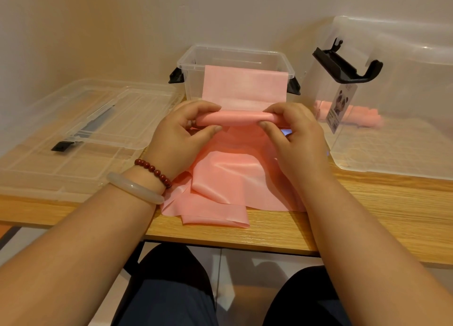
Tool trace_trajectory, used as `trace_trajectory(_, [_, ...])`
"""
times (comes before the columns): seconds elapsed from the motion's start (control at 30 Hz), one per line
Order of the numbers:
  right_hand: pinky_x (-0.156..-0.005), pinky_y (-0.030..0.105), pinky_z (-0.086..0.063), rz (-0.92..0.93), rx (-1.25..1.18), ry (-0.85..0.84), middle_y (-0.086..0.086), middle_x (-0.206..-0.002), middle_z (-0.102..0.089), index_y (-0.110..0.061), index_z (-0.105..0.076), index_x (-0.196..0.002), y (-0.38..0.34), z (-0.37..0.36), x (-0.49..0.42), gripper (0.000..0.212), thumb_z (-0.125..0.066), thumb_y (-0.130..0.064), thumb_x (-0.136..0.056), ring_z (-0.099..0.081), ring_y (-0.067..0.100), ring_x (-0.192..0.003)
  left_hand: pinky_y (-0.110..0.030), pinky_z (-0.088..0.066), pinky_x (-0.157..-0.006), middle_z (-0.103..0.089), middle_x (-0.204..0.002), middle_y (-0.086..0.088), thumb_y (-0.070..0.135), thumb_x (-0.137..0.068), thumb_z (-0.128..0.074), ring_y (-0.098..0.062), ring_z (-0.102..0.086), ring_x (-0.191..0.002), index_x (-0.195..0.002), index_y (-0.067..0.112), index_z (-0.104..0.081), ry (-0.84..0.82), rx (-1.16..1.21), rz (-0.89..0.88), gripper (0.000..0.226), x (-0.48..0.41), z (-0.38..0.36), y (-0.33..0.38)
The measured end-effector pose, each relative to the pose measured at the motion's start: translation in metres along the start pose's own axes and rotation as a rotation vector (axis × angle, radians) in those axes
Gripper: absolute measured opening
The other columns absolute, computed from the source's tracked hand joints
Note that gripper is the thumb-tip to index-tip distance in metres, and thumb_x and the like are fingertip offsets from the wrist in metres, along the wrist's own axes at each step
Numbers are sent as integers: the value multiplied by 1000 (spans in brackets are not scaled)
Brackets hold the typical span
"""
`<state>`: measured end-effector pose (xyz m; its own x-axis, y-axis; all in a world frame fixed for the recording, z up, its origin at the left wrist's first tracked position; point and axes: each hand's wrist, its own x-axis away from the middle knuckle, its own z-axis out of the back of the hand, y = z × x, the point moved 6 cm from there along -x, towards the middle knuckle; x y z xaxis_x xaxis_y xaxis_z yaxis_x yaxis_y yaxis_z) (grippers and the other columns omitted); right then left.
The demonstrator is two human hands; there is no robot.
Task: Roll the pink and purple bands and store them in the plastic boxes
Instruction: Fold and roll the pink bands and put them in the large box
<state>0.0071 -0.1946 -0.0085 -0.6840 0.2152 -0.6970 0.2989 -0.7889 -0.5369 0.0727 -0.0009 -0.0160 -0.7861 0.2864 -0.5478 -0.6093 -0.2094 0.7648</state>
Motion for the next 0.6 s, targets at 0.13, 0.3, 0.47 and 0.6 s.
trace_trajectory(0.13, [-86, -3, -29, 5, -3, -42, -7, -112, -51, -13, -65, -116, -2, -2, 1, 30, -71, -20, -87, -40, -14, -96, -39, -56, -82, -64, -95, 17, 18, -88, -67, -14, -65, -90, -98, 47, -61, 3, 4, 25, 31, 0, 1, -4])
trace_trajectory(0.3, [-79, -2, -30, -45, 12, -40, -9, -104, -48, -28, -58, -98, 0, -3, 0, 29, -72, -8, -82, -40, -9, -88, -31, -56, -78, -65, -96, 13, 19, -89, -67, -9, -65, -85, -100, 43, -61, -16, 57, 40, 27, -1, -2, -4])
trace_trajectory(0.47, [-79, 0, -31, -41, -32, -16, -18, -95, -47, -18, -68, -99, 3, -2, -1, 13, -71, -16, -87, -42, -13, -89, -28, -54, -82, -57, -103, 17, 14, -82, -75, -4, -60, -89, -103, 41, -59, -26, 45, -6, 38, 0, -3, -2])
trace_trajectory(0.6, [-82, -1, -31, -37, -50, -36, -9, -107, -51, -14, -68, -110, -2, -3, 0, 24, -72, -19, -87, -42, -5, -95, -26, -52, -83, -56, -101, 24, 14, -85, -71, 2, -57, -92, -102, 40, -61, 7, -4, -26, 33, -2, 0, -2])
